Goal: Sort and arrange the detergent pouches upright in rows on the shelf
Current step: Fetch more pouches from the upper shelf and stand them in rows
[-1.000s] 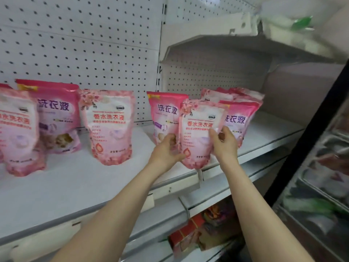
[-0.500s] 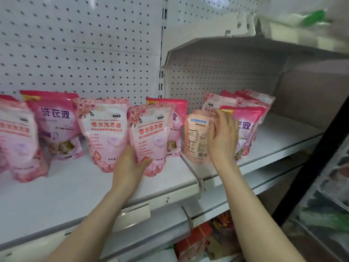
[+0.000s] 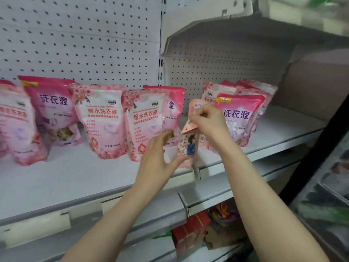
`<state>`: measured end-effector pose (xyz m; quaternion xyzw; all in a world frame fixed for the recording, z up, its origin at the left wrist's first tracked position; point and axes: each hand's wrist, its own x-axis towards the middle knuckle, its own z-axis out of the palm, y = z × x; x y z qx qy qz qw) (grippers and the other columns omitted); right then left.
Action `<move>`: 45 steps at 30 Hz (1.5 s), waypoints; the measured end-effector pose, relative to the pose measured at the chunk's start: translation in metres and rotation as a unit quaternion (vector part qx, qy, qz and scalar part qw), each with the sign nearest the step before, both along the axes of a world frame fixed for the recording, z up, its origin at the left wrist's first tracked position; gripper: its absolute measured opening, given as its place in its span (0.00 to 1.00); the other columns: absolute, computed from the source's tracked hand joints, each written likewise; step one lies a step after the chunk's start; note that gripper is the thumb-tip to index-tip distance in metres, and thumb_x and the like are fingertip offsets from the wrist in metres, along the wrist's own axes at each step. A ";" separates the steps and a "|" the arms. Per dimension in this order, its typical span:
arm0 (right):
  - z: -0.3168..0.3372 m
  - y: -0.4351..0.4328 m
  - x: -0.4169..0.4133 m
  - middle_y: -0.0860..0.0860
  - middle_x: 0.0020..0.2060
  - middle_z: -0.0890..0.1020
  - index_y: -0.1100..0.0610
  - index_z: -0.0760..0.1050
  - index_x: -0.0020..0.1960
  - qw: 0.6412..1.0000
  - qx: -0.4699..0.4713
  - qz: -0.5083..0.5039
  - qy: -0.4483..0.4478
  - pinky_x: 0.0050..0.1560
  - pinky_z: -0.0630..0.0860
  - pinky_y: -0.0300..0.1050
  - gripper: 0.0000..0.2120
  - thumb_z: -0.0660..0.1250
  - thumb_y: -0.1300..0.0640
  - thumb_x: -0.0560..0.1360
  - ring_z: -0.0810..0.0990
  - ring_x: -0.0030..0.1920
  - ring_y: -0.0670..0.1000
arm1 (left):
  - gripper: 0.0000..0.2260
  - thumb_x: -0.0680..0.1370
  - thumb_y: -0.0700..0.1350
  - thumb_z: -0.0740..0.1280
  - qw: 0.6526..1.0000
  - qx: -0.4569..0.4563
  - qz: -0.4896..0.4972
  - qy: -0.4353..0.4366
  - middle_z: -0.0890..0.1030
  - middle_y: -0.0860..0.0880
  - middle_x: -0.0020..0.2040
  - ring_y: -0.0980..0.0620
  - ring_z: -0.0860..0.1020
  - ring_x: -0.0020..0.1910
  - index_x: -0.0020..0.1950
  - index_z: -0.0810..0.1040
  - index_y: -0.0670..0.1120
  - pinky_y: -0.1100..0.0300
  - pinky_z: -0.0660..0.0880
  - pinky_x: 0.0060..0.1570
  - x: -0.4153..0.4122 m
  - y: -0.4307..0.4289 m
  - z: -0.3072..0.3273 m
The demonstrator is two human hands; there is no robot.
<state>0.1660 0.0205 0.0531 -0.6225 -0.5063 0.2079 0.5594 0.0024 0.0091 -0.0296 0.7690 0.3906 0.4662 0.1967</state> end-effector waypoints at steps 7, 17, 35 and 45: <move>0.018 0.010 0.006 0.55 0.44 0.84 0.59 0.80 0.48 0.988 0.067 -0.029 -0.133 0.49 0.82 0.56 0.11 0.60 0.58 0.82 0.85 0.42 0.56 | 0.13 0.79 0.43 0.64 0.992 -0.060 0.109 -0.014 0.84 0.42 0.51 0.40 0.80 0.50 0.62 0.77 0.42 0.58 0.67 0.41 0.012 0.016 -0.002; 0.010 0.047 0.006 0.58 0.60 0.71 0.64 0.78 0.52 0.902 -0.039 -0.099 -0.419 0.50 0.72 0.43 0.06 0.69 0.63 0.76 0.73 0.46 0.52 | 0.10 0.78 0.46 0.66 0.989 -0.087 0.115 -0.045 0.84 0.49 0.51 0.48 0.82 0.49 0.58 0.78 0.48 0.47 0.79 0.47 -0.041 0.010 -0.010; -0.095 -0.003 -0.009 0.54 0.70 0.71 0.53 0.61 0.74 0.997 0.026 -0.071 -0.032 0.65 0.73 0.56 0.34 0.70 0.59 0.71 0.71 0.69 0.56 | 0.18 0.74 0.43 0.72 0.986 -0.131 0.085 -0.066 0.81 0.56 0.52 0.58 0.80 0.50 0.63 0.76 0.48 0.63 0.74 0.51 -0.057 -0.002 -0.009; -0.088 -0.025 -0.035 0.51 0.54 0.84 0.57 0.73 0.64 0.926 0.100 -0.017 0.364 0.46 0.83 0.49 0.14 0.67 0.61 0.79 0.86 0.49 0.50 | 0.16 0.73 0.44 0.72 0.955 -0.178 0.101 -0.216 0.83 0.53 0.53 0.54 0.83 0.51 0.60 0.76 0.49 0.48 0.79 0.53 -0.096 -0.035 0.006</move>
